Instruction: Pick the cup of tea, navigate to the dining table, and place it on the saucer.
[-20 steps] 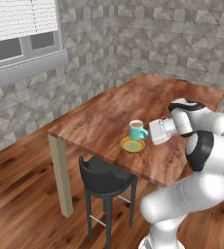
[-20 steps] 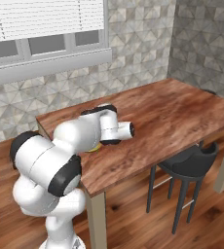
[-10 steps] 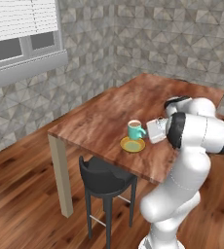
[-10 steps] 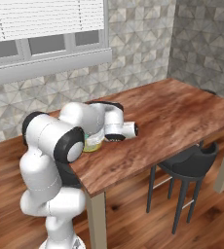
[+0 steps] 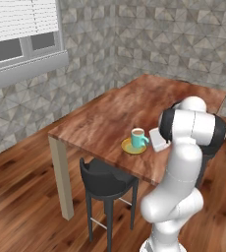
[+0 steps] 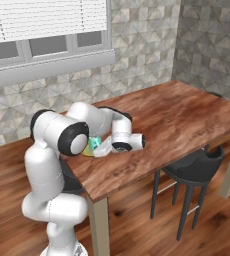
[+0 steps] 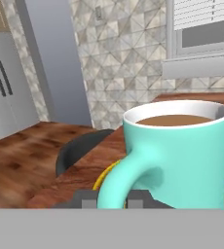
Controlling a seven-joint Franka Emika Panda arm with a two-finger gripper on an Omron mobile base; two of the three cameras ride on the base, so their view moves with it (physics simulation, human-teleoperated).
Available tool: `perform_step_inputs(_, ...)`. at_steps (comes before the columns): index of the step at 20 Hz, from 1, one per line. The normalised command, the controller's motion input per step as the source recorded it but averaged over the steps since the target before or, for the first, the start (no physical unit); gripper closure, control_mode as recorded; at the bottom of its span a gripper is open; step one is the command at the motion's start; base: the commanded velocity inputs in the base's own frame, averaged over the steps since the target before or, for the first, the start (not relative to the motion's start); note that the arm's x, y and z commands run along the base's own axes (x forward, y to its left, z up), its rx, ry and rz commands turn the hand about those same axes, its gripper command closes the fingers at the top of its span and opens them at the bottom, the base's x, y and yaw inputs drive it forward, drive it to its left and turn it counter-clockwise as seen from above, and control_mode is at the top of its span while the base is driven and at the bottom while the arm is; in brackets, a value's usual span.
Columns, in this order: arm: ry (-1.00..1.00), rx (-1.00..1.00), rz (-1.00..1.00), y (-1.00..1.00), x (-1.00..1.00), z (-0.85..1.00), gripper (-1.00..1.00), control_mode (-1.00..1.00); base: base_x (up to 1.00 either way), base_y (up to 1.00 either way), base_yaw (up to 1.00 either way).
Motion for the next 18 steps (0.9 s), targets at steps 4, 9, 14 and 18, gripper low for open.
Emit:
perform_step_inputs(4,0.0,0.0,0.0,0.0,0.01,-0.13,1.0,-1.0,0.0,0.0,0.0)
perform_step_inputs(9,0.0,0.0,0.0,0.0,0.13,-0.06,1.0,-1.0,0.0,0.0,0.0)
perform_step_inputs(14,0.0,0.0,0.0,0.02,0.09,-0.02,1.0,-1.0,0.0,0.0,0.0)
perform_step_inputs(18,0.0,0.02,0.0,0.08,0.0,0.0,1.0,-1.0,0.0,0.0,0.0)
